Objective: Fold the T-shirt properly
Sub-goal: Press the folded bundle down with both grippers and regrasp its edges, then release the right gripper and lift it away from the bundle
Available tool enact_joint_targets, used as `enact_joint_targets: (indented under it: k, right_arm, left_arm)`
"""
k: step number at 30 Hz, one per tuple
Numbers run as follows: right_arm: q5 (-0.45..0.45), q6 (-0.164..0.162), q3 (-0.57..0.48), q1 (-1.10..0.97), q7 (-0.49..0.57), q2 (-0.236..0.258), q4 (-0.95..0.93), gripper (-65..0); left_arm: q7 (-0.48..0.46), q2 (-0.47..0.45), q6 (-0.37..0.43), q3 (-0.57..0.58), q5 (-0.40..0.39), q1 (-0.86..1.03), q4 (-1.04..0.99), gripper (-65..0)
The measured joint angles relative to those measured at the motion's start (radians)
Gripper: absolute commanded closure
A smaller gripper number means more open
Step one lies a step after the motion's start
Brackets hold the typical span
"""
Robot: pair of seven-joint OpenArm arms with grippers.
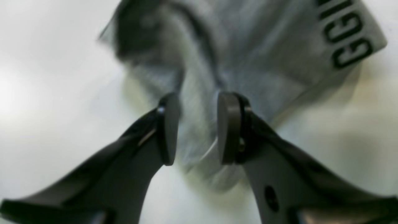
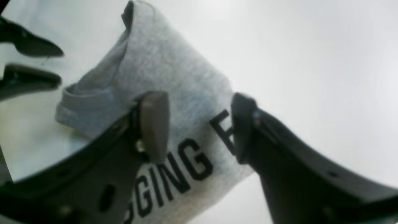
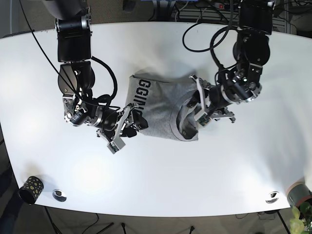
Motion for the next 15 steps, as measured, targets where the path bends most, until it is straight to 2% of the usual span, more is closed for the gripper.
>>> enact_joint_targets:
  k: [3,8,12,13,15]
  right_arm:
    - [-0.002,0.0,-0.004,0.009,0.034,0.002,-0.085,-17.4]
    - [-0.018,0.0,-0.005,0.014,0.143,0.014,-0.212,-17.4]
    - [-0.068,0.008,-0.007,0.006,0.196,0.018,-0.257,-17.3]
    - [-0.082,0.023,-0.006,0.002,0.209,0.019,-0.257,-17.3]
    - [-0.106,0.034,-0.005,-0.008,0.22,0.021,-0.254,-17.0]
  left_arm:
    - [-0.002,0.049,-0.007,0.004,0.055,-0.009,-0.058,-19.4]
    - [-0.002,0.043,-0.007,0.002,0.07,-0.04,-0.19,-19.4]
    - [-0.101,0.016,-0.007,0.002,0.065,-0.057,-0.306,-19.6]
    - [-0.148,0.004,-0.011,0.004,0.051,-0.062,-0.328,-19.6]
    - [-0.177,-0.018,-0.024,0.006,0.027,-0.08,-0.357,-19.6]
